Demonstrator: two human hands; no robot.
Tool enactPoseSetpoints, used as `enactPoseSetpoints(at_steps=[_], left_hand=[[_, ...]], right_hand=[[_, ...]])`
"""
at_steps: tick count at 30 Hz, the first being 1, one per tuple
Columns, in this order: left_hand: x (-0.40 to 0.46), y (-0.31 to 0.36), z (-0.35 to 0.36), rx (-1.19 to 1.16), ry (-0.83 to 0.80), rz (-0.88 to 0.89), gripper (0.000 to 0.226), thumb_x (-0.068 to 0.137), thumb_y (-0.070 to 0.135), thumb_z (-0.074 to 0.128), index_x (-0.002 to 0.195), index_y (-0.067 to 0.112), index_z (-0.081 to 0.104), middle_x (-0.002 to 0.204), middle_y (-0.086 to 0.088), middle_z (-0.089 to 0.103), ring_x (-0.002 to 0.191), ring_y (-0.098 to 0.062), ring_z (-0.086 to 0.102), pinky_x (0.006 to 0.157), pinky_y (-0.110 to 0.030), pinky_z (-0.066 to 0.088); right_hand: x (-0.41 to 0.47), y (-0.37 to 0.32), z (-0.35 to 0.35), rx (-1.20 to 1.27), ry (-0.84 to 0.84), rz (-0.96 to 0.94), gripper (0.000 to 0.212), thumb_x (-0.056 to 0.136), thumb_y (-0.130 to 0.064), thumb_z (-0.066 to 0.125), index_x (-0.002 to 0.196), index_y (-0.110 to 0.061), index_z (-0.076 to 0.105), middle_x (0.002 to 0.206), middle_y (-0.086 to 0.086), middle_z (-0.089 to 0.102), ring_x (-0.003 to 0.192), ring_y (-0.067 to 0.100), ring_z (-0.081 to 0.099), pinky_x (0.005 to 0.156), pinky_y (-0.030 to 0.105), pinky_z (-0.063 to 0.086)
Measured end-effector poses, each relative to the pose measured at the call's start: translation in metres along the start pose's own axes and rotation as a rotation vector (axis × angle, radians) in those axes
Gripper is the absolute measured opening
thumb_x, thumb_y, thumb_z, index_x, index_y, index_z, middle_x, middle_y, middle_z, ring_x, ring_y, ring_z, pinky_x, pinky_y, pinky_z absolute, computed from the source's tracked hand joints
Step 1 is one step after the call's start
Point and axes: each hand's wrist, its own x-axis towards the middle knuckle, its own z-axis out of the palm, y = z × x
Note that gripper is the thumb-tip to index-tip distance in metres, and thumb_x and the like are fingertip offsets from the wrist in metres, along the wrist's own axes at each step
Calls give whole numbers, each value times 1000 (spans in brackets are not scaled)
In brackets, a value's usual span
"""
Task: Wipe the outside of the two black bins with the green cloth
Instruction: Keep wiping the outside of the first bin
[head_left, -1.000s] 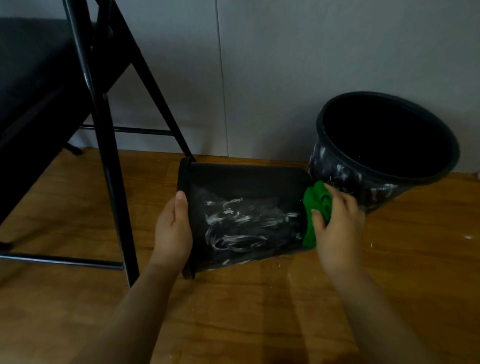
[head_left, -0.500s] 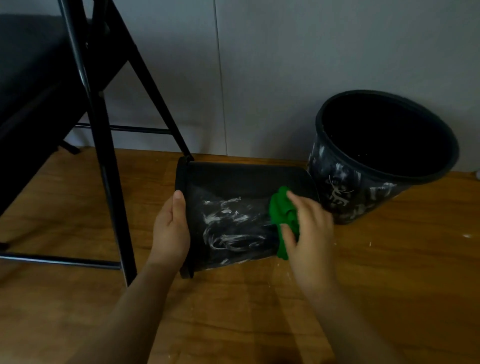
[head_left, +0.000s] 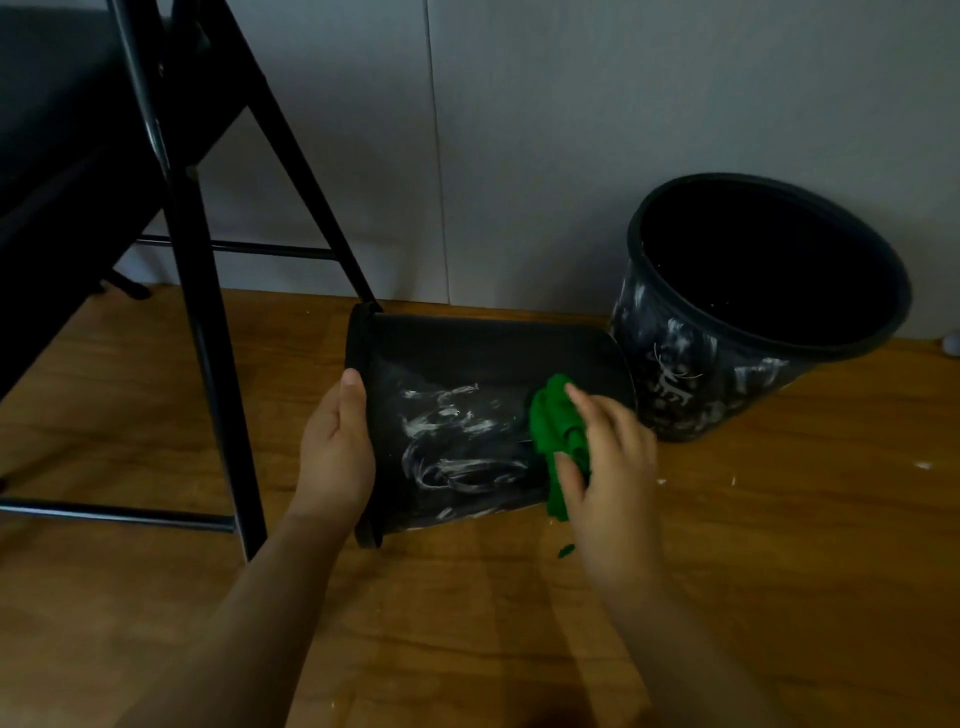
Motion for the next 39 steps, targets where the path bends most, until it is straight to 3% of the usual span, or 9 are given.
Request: enactPoseSetpoints(at_steps=[4,10,14,16,22,27,32,36,39], left_hand=[[-1,-2,1,-2,19,4,43,106,43,30,77,21,52,67,6,53,55,-2,54,59,-24,44],[2,-2,-1,-7,2,-16,43,105,46,30,78,21,52,70,2,53,63,-12,52,63,-28,44],[0,-1,1,-15,13,-5,44,105,44,30,79,19,52,70,2,53,60,-8,53,60,-24,44],[0,0,3,-17,24,-9,43,106,44,30,78,20,52,69,4,54,58,-6,54,59,-23,44],[2,0,2,-1,30,-9,47,105,45,29,91,13,59,79,-3,60,67,-11,59,63,-23,47],[2,-2,4,-17,20,-16,51,105,47,30,99,6,60,92,-17,63,79,-21,62,70,-30,52],[2,-1,4,-43,24,-42,44,105,47,30,90,18,59,83,-5,62,76,-18,62,68,-29,51],[1,-1,3,-18,29,-9,45,105,45,29,90,15,59,82,-3,62,73,-12,62,65,-24,50],[1,-2,3,-22,27,-11,44,105,45,30,85,17,57,76,-1,59,69,-12,59,63,-25,48]], right_hand=[[8,7,-5,19,151,180,59,90,-19,58,144,-28,39,140,-3,41,131,19,34,105,38,42],[-10,-7,4,-44,-68,-117,70,81,-20,63,145,-32,37,139,-8,41,131,18,35,105,37,40],[4,10,-5,32,105,158,62,88,-19,58,145,-31,38,140,-4,40,131,19,34,104,42,43],[0,2,-3,30,128,179,62,88,-19,59,145,-31,37,140,-4,39,130,19,34,104,40,44],[-6,-17,5,-67,-90,-144,71,81,-20,62,145,-35,36,140,-10,41,131,15,33,106,36,38],[11,-15,-1,16,67,103,61,88,-21,61,144,-31,39,138,-6,42,127,17,35,105,40,42],[10,-28,-3,-50,-142,-136,63,86,-25,61,144,-34,38,139,-11,43,129,14,34,106,35,39],[24,-23,-6,-17,-2,87,59,89,-26,58,144,-31,38,138,-6,44,126,17,37,104,39,43],[18,-37,-1,-40,-37,27,60,88,-27,60,144,-33,38,137,-8,42,127,16,36,103,38,42]])
